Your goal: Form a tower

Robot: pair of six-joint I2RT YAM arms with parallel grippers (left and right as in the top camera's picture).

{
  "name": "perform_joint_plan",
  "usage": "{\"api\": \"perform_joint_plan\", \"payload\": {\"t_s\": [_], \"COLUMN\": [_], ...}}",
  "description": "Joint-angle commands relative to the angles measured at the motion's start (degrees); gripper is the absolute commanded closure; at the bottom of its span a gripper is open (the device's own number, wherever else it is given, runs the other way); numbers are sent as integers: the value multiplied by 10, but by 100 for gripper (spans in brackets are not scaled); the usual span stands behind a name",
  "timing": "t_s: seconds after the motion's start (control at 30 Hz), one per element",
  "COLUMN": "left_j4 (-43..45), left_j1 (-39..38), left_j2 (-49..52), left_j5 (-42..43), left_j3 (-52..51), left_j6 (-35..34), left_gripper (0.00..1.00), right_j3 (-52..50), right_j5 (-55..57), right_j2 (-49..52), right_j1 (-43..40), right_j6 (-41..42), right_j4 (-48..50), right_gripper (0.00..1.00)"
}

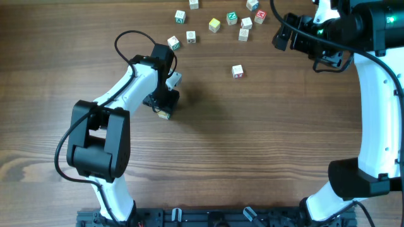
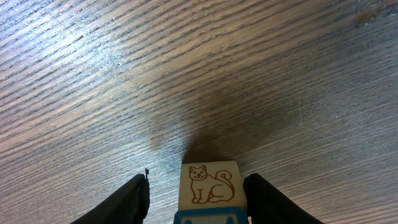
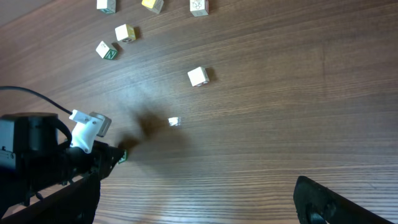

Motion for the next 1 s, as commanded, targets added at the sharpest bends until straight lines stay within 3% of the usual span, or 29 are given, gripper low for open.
{"api": "perform_joint_plan", "payload": {"t_s": [0.0,0.77,0.8,0.87,0.97], "left_j4": [1,-3,-3,-3,-3], "left_j1": [0,0,0,0,0], "left_j2": [9,9,9,9,9], "left_j5": [-3,-3,-3,-3,-3], "left_j3": [-4,-4,-4,-4,-4], "left_j6": [2,0,0,0,0], "left_gripper": [50,66,65,52,42], "right_j3": [-1,-1,-1,-1,-1], "right_j5": [8,8,8,8,8], "right_j2": [-1,-1,-1,-1,-1], "right_j1": [1,1,1,1,1], "right_j6": [-5,-5,-5,-5,-5], "right_j4": [1,1,1,1,1], "right_gripper": [0,0,0,0,0]}}
